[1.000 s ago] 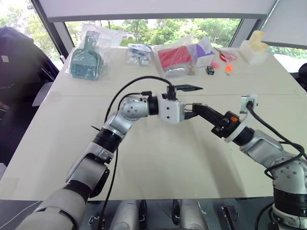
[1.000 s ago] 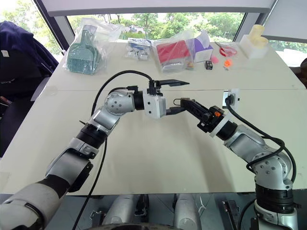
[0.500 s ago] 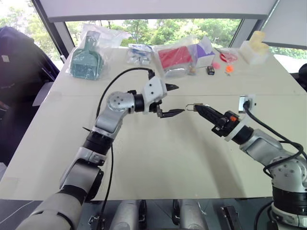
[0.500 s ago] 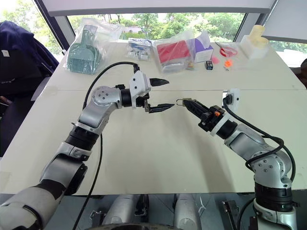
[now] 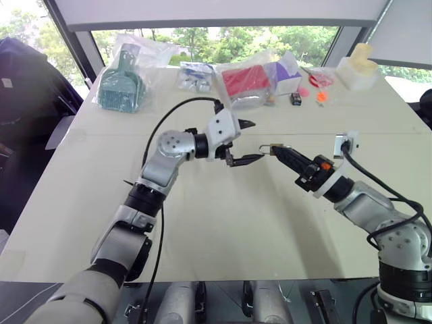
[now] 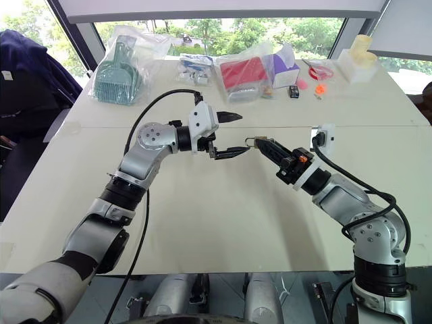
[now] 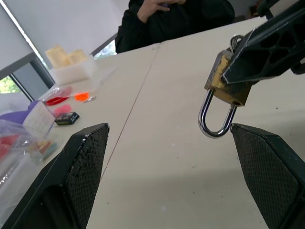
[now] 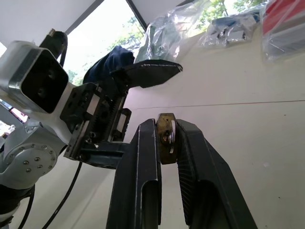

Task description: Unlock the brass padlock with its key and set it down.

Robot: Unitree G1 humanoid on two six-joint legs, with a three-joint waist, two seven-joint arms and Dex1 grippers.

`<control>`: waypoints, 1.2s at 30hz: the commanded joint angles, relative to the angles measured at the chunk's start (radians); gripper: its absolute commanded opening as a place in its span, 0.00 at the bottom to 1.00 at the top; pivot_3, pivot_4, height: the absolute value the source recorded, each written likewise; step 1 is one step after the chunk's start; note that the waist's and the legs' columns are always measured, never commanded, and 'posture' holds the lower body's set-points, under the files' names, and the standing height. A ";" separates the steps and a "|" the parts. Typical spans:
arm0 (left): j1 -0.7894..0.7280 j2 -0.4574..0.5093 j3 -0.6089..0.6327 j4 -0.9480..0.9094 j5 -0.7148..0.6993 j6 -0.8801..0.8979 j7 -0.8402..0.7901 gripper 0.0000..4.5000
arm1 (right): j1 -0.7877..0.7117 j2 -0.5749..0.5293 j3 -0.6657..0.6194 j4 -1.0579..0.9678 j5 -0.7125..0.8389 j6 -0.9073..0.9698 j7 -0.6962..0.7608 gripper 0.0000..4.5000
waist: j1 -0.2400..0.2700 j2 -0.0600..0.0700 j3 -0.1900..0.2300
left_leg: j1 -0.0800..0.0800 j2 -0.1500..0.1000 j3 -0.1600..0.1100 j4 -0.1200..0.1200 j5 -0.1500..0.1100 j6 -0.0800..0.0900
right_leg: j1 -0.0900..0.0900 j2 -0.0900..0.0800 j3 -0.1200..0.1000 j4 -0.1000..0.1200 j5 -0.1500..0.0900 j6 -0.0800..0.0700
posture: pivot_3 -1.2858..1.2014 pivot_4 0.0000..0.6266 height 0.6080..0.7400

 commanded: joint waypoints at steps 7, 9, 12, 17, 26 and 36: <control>-0.072 -0.035 0.017 0.067 0.034 -0.071 0.028 0.94 | -0.003 0.014 0.002 -0.063 0.050 0.006 0.004 0.01 | -0.001 0.000 0.000 | 0.000 0.000 0.000 0.000 0.000 0.000 | 0.000 0.000 0.000 0.000 0.000 0.000 | 0.52 0.24 0.96; -0.077 -0.038 0.018 0.081 0.038 -0.082 0.034 0.94 | -0.001 0.015 0.004 -0.066 0.052 0.007 0.002 0.01 | -0.001 0.000 0.000 | 0.000 0.000 0.000 0.000 0.000 0.000 | 0.000 0.000 0.000 0.000 0.000 0.000 | 0.52 0.24 0.96; -0.089 -0.044 0.023 0.107 0.047 -0.099 0.055 0.94 | 0.002 0.017 0.008 -0.072 0.057 0.010 -0.002 0.01 | 0.000 0.000 0.000 | 0.000 0.000 0.000 0.000 0.000 0.000 | 0.000 0.000 0.000 0.000 0.000 0.000 | 0.52 0.24 0.96; -0.108 -0.054 0.032 0.145 0.058 -0.124 0.089 0.94 | 0.008 0.023 0.016 -0.081 0.062 0.013 -0.010 0.01 | 0.000 0.000 0.000 | 0.000 0.000 0.000 0.000 0.000 0.000 | 0.000 0.000 0.000 0.000 0.000 0.000 | 0.52 0.24 0.96; -0.088 -0.044 0.024 0.150 0.070 -0.125 0.088 0.94 | 0.010 0.033 0.019 -0.082 0.063 0.016 -0.023 0.01 | 0.000 0.000 0.000 | 0.000 0.000 0.000 0.000 0.000 0.000 | 0.000 0.000 0.000 0.000 0.000 0.000 | 0.52 0.24 0.96; 0.065 0.127 0.068 -0.061 -0.055 0.227 -0.085 0.94 | 0.028 0.022 0.086 0.026 -0.053 0.064 -0.078 0.01 | -0.007 0.000 0.000 | 0.000 0.001 0.000 -0.001 0.000 0.000 | -0.002 0.000 0.000 0.001 0.000 0.000 | 0.52 0.24 0.96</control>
